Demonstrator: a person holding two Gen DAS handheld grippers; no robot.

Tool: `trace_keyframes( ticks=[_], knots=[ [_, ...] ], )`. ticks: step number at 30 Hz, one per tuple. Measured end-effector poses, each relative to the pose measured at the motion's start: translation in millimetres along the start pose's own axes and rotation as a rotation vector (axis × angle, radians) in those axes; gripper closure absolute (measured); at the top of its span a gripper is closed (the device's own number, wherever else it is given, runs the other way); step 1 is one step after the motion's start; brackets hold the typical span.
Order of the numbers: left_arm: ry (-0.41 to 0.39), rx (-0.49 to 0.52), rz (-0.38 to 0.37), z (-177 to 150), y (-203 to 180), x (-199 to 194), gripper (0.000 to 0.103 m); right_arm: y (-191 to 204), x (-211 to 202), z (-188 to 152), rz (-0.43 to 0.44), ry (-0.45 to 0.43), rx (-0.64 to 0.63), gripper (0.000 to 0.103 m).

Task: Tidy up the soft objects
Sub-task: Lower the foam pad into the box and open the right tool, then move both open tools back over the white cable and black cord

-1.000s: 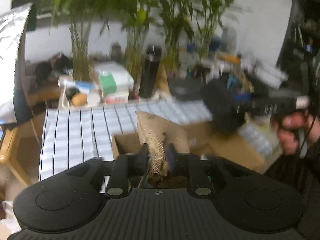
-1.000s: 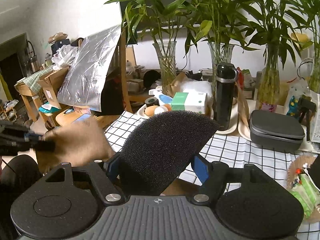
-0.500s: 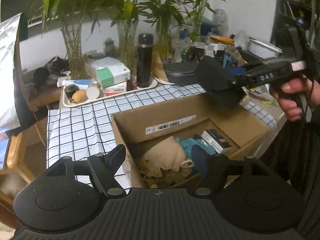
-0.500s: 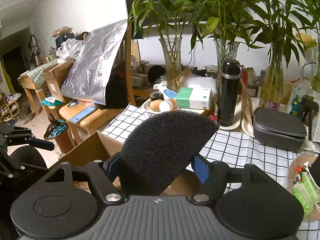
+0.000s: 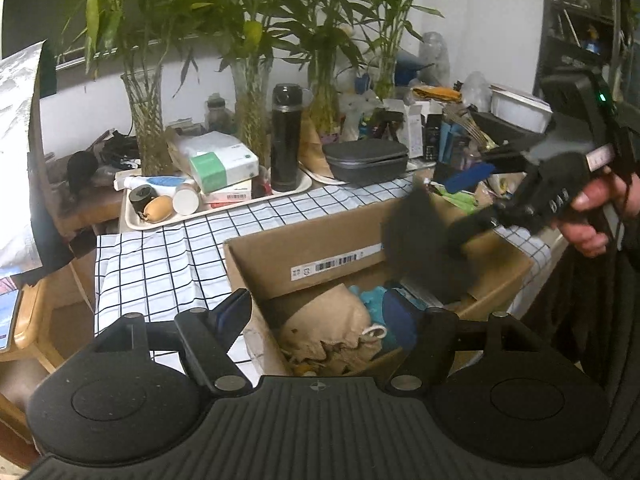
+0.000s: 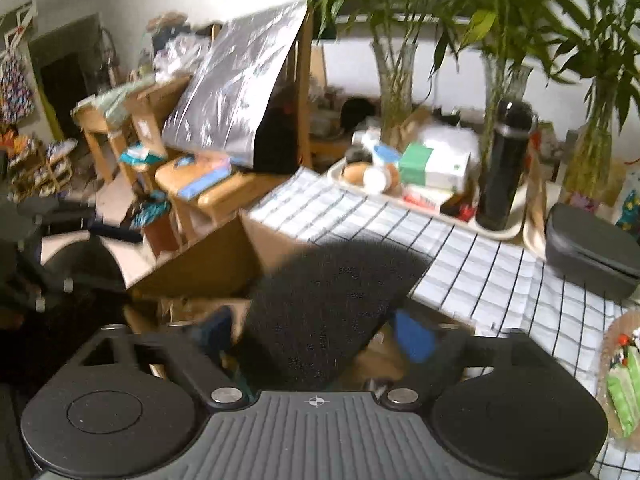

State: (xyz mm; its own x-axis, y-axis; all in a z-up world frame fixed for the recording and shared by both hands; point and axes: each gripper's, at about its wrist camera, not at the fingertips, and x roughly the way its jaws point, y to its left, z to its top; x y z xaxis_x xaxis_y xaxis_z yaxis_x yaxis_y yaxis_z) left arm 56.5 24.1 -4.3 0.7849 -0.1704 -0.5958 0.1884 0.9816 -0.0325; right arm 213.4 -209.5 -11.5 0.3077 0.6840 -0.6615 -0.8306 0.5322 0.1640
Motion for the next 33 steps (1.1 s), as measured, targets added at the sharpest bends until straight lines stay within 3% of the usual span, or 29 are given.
trace_keyframes(
  ticks=[21,33],
  knots=[
    [0.076,-0.034,0.043,4.2,8.5,19.4,0.031,-3.9,13.4,-4.5,-0.153,0.058,-0.022,0.000],
    [0.116,-0.077,0.052,10.2,19.8,34.3,0.031,-33.1,20.2,-7.7,-0.273,0.093,0.116,0.000]
  ],
)
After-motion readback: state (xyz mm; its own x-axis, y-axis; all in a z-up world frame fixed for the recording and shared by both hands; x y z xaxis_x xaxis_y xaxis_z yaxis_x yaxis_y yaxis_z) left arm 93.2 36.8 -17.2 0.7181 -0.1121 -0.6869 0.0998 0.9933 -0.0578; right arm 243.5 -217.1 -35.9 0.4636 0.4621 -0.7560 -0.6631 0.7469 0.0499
